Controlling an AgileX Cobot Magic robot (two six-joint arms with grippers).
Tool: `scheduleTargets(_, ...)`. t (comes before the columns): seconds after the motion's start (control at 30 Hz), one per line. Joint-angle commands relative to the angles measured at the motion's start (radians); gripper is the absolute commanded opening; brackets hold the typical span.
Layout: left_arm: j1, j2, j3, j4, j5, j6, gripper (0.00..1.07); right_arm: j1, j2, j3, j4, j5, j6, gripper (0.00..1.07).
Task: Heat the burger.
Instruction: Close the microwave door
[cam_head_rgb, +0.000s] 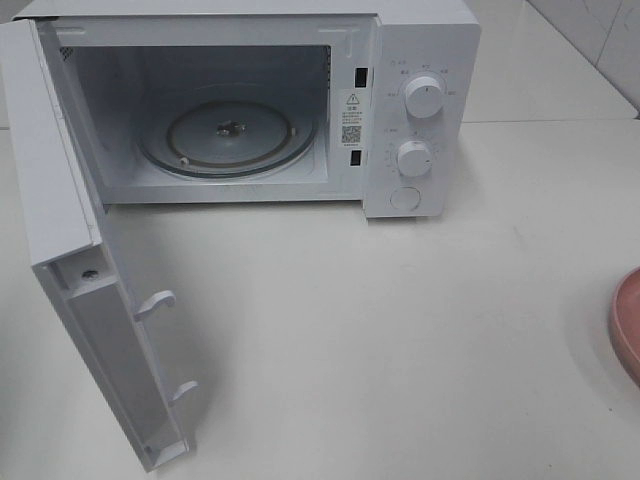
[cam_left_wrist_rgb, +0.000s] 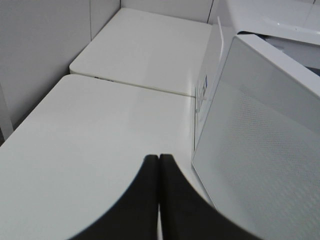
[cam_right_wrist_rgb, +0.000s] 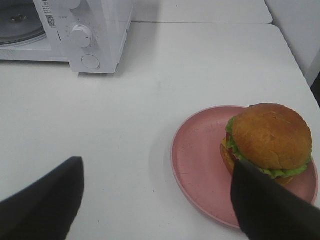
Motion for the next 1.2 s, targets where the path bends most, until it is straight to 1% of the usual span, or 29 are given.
scheduleTargets(0.03,0.0,0.094,0.061,0.001,-0.252,-0.005,0.0,-0.007,-0.025,0.004,0.004,-0.012,-0.007,0.76)
scheduleTargets(0.1,0.0,0.115,0.07,0.008,-0.286,-0.004,0.0,-0.007,-0.025,0.004,0.004,-0.012,-0.007,0.76)
scheduleTargets(0.17,0.0,0.192,0.098,0.028,-0.408,-0.007,0.0,-0.007,-0.025,0.004,0.004,-0.012,-0.007,0.76)
scheduleTargets(0.2,0.0,0.192,0.098,0.028,-0.408,-0.007,0.0,-0.007,-0.025,0.004,0.004,-0.012,-0.007,0.76)
scheduleTargets(0.23,0.0,0.246,0.104,0.041,-0.48,-0.026,0.0,-0.007,-0.025,0.004,0.004,-0.012,-0.007,0.76)
scheduleTargets(0.3,0.0,0.272,0.104,0.059,-0.511,-0.041,0.0,-0.007,-0.025,0.004,0.004,-0.012,-0.007,0.76)
scheduleTargets(0.33,0.0,0.322,0.104,0.111,-0.57,-0.073,0.0,-0.007,-0.025,0.004,0.004,-0.012,-0.007,0.76)
scheduleTargets(0.37,0.0,0.322,0.104,0.111,-0.57,-0.073,0.0,-0.007,-0.025,0.004,0.004,-0.012,-0.007,0.76)
scheduleTargets(0.4,0.0,0.373,0.104,0.201,-0.614,-0.13,0.0,-0.007,-0.025,0.004,0.004,-0.012,-0.007,0.76)
scheduleTargets(0.43,0.0,0.4,0.104,0.256,-0.64,-0.177,0.0,-0.007,-0.025,0.004,0.004,-0.012,-0.007,0.76)
scheduleTargets(0.47,0.0,0.4,0.104,0.256,-0.64,-0.177,0.0,-0.007,-0.025,0.004,0.004,-0.012,-0.007,0.76)
scheduleTargets(0.5,0.0,0.446,0.102,0.369,-0.696,-0.271,0.0,-0.007,-0.025,0.004,0.004,-0.012,-0.007,0.76)
scheduleTargets(0.53,0.0,0.446,0.102,0.369,-0.696,-0.271,0.0,-0.007,-0.025,0.004,0.004,-0.012,-0.007,0.76)
scheduleTargets(0.57,0.0,0.47,0.102,0.432,-0.729,-0.319,0.0,-0.007,-0.025,0.004,0.004,-0.012,-0.007,0.76)
scheduleTargets(0.6,0.0,0.516,0.099,0.529,-0.795,-0.397,0.0,-0.007,-0.025,0.004,0.004,-0.012,-0.007,0.76)
scheduleTargets(0.63,0.0,0.516,0.099,0.529,-0.795,-0.397,0.0,-0.007,-0.025,0.004,0.004,-0.012,-0.007,0.76)
scheduleTargets(0.67,0.0,0.554,0.091,0.6,-0.837,-0.44,0.0,-0.007,-0.025,0.004,0.004,-0.012,-0.007,0.76)
scheduleTargets(0.7,0.0,0.554,0.091,0.6,-0.837,-0.44,0.0,-0.007,-0.025,0.004,0.004,-0.012,-0.007,0.76)
scheduleTargets(0.73,0.0,0.586,0.08,0.653,-0.855,-0.457,0.0,-0.007,-0.025,0.004,0.004,-0.012,-0.007,0.76)
scheduleTargets(0.77,0.0,0.602,0.071,0.679,-0.858,-0.461,0.0,-0.007,-0.025,0.004,0.004,-0.012,-0.007,0.76)
scheduleTargets(0.8,0.0,0.602,0.071,0.679,-0.858,-0.461,0.0,-0.007,-0.025,0.004,0.004,-0.012,-0.007,0.76)
scheduleTargets(0.83,-0.007,0.625,0.055,0.716,-0.86,-0.46,0.0,-0.007,-0.025,0.004,0.004,-0.012,-0.007,0.76)
scheduleTargets(0.97,-0.049,0.647,0.036,0.721,-0.857,-0.456,0.0,-0.007,-0.025,0.004,0.004,-0.012,-0.007,0.76)
scheduleTargets(1.0,-0.094,0.662,0.03,0.717,-0.855,-0.441,0.0,-0.007,-0.025,0.004,0.004,-0.012,-0.007,0.76)
scheduleTargets(1.03,-0.094,0.662,0.03,0.717,-0.855,-0.441,0.0,-0.007,-0.025,0.004,0.004,-0.012,-0.007,0.76)
scheduleTargets(1.07,-0.134,0.685,0.028,0.697,-0.855,-0.405,0.0,-0.007,-0.025,0.004,0.004,-0.012,-0.007,0.76)
scheduleTargets(1.1,-0.155,0.696,0.028,0.673,-0.855,-0.386,0.0,-0.007,-0.025,0.004,0.004,-0.012,-0.007,0.76)
scheduleTargets(1.13,-0.155,0.696,0.028,0.673,-0.855,-0.386,0.0,-0.007,-0.025,0.004,0.004,-0.012,-0.007,0.76)
scheduleTargets(1.2,-0.236,0.735,0.028,0.53,-0.86,-0.337,0.0,-0.007,-0.025,0.004,0.004,-0.012,-0.007,0.76)
